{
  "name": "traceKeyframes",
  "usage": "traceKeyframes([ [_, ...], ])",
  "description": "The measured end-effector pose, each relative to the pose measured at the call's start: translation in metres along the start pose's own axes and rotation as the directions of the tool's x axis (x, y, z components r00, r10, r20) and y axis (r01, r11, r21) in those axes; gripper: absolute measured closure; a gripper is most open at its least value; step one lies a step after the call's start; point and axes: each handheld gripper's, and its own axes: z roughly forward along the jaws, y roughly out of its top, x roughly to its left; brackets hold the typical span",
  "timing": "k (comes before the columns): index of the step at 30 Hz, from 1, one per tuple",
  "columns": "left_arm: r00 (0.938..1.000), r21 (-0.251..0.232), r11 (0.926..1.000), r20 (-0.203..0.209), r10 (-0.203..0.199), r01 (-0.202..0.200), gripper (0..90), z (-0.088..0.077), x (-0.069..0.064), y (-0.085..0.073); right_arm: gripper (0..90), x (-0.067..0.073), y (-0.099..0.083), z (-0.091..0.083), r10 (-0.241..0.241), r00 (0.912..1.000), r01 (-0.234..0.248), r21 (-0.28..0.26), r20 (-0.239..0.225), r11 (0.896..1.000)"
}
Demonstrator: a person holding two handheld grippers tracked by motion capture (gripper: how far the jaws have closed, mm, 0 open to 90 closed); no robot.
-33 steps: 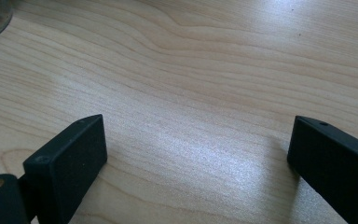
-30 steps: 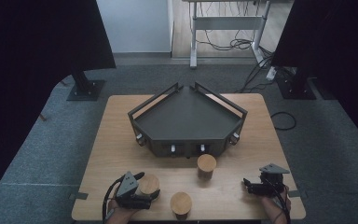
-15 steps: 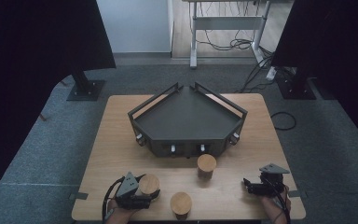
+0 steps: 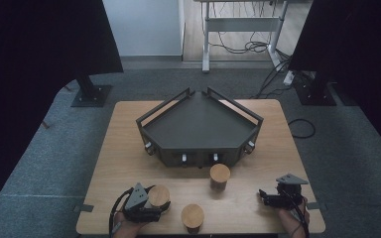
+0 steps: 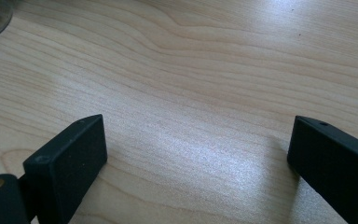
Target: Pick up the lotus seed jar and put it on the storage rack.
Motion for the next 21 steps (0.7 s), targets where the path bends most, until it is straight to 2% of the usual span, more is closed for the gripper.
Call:
traceKeyframes([
  [9, 1.0000, -0.042, 0.9991, -0.006, 0.004, -0.004, 23.7, -0.005, -0.003, -0.001, 3.9, 0.000, 0.000, 0.000, 0.000, 1.0000, 0.000, 0.000, 0.000, 1.000],
  [21, 0.9997, -0.065, 0.9979, -0.024, 0.003, -0.004, 23.7, -0.011, -0.006, 0.002, 3.9, 0.000, 0.000, 0.000, 0.000, 1.0000, 0.000, 0.000, 0.000, 1.000],
])
